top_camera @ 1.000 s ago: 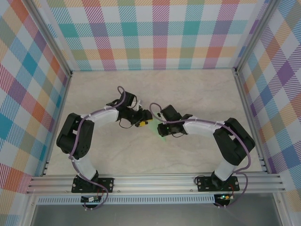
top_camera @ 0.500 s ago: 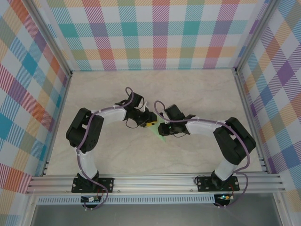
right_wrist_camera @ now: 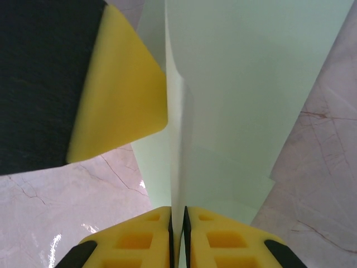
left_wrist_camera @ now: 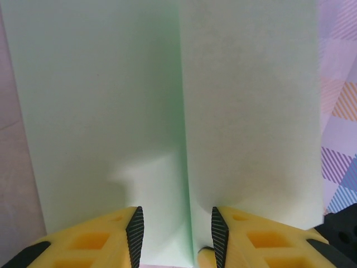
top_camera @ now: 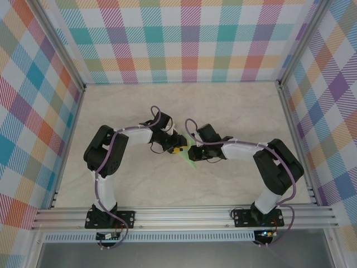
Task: Fold a paper plane with a square sheet of paper (fold left side to right side)
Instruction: Fourth fold the wing at the center of the table.
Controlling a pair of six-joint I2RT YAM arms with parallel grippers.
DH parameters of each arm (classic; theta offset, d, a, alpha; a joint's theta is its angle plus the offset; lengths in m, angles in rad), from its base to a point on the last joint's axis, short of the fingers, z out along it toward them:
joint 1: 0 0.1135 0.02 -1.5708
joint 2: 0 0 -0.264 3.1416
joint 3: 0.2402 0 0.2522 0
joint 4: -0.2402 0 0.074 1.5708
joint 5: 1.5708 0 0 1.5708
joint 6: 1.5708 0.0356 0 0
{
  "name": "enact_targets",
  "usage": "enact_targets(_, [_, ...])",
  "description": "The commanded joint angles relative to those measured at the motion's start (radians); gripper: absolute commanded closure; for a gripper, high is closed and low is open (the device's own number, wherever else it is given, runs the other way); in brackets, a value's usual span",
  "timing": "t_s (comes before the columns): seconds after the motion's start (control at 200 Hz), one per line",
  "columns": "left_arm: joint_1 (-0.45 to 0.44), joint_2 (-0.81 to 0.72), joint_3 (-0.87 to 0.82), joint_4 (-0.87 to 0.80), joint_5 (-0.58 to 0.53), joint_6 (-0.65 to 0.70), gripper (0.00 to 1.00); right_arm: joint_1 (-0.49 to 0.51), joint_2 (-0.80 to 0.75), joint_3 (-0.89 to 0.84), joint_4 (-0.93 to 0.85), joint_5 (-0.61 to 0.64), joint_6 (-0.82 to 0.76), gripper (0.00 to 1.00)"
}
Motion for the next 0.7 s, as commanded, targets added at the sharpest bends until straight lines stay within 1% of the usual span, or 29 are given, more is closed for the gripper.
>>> enact_targets(0.0, [-0.014, 0.008, 0.022, 0.028, -0.002, -0.003, 0.6, -0.008, 0.01, -0.004, 0.018, -0.028, 0.01, 0.85])
enact_targets(0.315, [-0.014, -0.033, 0.004, 0.033, 0.001, 0.003, 0.57, -0.022, 0.031, -0.005, 0.025, -0.061, 0.01, 0.86])
enact_targets(0.42, [-0.015, -0.057, -0.009, 0.051, 0.011, -0.003, 0.52, -0.032, 0.034, -0.011, 0.039, -0.087, 0.012, 0.86])
enact_targets(0.54, [-0.016, -0.067, -0.012, 0.057, 0.013, -0.009, 0.49, -0.049, 0.04, -0.018, 0.059, -0.121, 0.02, 0.86])
enact_targets(0.695, [-0.016, -0.051, -0.011, 0.057, 0.013, -0.008, 0.49, -0.063, 0.043, -0.019, 0.067, -0.143, 0.024, 0.86])
